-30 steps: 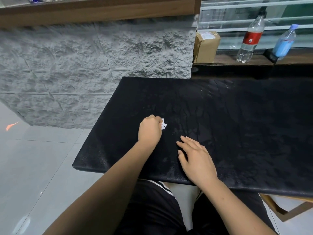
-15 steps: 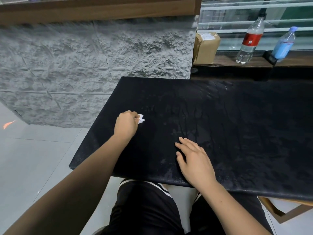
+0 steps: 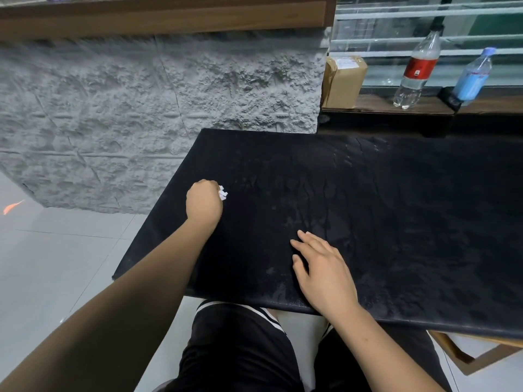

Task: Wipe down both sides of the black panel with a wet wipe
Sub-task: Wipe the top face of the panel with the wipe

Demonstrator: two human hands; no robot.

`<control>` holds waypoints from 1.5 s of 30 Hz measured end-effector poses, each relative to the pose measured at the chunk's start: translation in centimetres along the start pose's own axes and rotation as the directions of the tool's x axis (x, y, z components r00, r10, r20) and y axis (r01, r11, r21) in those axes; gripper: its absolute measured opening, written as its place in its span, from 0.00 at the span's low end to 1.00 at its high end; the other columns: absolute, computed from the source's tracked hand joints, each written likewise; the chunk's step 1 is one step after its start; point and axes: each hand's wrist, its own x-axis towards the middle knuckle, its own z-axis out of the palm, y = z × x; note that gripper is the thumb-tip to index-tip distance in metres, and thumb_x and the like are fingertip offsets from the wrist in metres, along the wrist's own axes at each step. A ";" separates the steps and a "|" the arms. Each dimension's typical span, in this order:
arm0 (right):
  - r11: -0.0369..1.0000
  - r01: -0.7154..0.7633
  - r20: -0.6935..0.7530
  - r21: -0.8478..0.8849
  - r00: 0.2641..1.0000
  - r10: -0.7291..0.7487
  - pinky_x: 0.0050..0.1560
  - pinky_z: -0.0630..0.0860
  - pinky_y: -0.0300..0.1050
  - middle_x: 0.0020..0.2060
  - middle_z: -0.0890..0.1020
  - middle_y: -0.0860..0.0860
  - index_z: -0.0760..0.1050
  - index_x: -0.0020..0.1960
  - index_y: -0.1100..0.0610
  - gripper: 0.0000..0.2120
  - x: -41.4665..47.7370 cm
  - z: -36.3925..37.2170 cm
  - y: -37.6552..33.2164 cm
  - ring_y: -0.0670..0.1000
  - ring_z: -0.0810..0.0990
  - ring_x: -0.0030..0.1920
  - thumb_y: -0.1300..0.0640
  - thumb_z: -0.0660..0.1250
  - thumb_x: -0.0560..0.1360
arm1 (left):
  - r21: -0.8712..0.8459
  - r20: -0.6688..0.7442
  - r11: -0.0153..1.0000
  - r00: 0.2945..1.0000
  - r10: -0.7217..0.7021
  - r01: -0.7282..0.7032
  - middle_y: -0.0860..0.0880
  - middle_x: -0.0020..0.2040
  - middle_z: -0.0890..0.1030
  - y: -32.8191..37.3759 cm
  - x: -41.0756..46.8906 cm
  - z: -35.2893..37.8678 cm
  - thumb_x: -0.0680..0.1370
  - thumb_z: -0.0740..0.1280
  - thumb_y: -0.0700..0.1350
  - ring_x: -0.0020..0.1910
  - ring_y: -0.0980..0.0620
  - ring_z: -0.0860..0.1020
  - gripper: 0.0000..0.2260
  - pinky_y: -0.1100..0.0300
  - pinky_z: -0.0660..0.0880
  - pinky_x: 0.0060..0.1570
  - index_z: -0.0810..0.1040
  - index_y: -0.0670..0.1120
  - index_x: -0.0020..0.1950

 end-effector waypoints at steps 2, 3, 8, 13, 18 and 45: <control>1.000 -0.001 -0.002 0.001 1.000 0.001 0.78 0.60 0.40 0.77 0.72 0.43 0.77 0.73 0.48 0.19 0.0 0.0 0.1 0.42 0.64 0.79 0.48 0.62 0.85 | -0.010 -0.005 1.000 1.000 -0.003 0.003 0.43 0.49 0.81 1.1 -0.3 0.4 0.81 0.66 0.35 0.44 0.44 0.77 0.08 0.56 0.67 0.42 0.85 0.41 0.54; 1.000 0.000 -0.001 0.002 1.000 0.000 0.78 0.60 0.41 0.77 0.72 0.43 0.77 0.73 0.48 0.19 0.0 0.1 0.1 0.42 0.64 0.79 0.48 0.62 0.85 | -0.014 -0.004 1.000 1.000 0.004 -0.004 0.43 0.50 0.82 1.8 -0.5 0.5 0.81 0.66 0.36 0.46 0.43 0.79 0.08 0.56 0.68 0.42 0.85 0.41 0.55; 1.000 0.010 -0.009 0.005 1.000 -0.010 0.78 0.62 0.42 0.77 0.72 0.44 0.78 0.73 0.48 0.18 0.1 0.1 0.1 0.42 0.64 0.79 0.49 0.62 0.84 | -0.028 0.007 0.997 0.998 0.067 -0.067 0.44 0.50 0.81 5.7 -1.7 1.4 0.82 0.65 0.36 0.45 0.44 0.79 0.09 0.56 0.68 0.41 0.84 0.43 0.55; 1.000 0.015 -0.019 -0.004 1.000 -0.015 0.78 0.61 0.42 0.77 0.72 0.44 0.77 0.73 0.49 0.19 0.1 0.3 0.1 0.43 0.64 0.79 0.50 0.63 0.84 | -0.081 0.016 0.987 0.990 0.141 -0.139 0.46 0.49 0.80 9.0 -3.0 2.4 0.82 0.66 0.36 0.42 0.46 0.77 0.08 0.56 0.70 0.40 0.84 0.44 0.56; 1.000 0.023 -0.006 -0.001 1.000 -0.023 0.77 0.62 0.43 0.77 0.72 0.44 0.77 0.73 0.49 0.19 0.3 0.1 0.1 0.44 0.64 0.79 0.50 0.63 0.84 | -0.133 0.035 0.976 0.983 0.181 -0.175 0.46 0.51 0.81 9.0 -2.9 2.5 0.83 0.66 0.38 0.48 0.44 0.81 0.09 0.49 0.80 0.48 0.84 0.45 0.59; 0.990 0.061 0.118 -0.128 0.992 -0.046 0.76 0.64 0.53 0.76 0.72 0.49 0.70 0.78 0.51 0.25 23.2 -2.0 7.2 0.53 0.67 0.76 0.43 0.62 0.84 | -0.129 0.054 0.965 0.970 0.237 -0.229 0.49 0.49 0.80 8.0 -1.7 3.3 0.86 0.63 0.44 0.46 0.49 0.80 0.10 0.53 0.79 0.50 0.84 0.46 0.58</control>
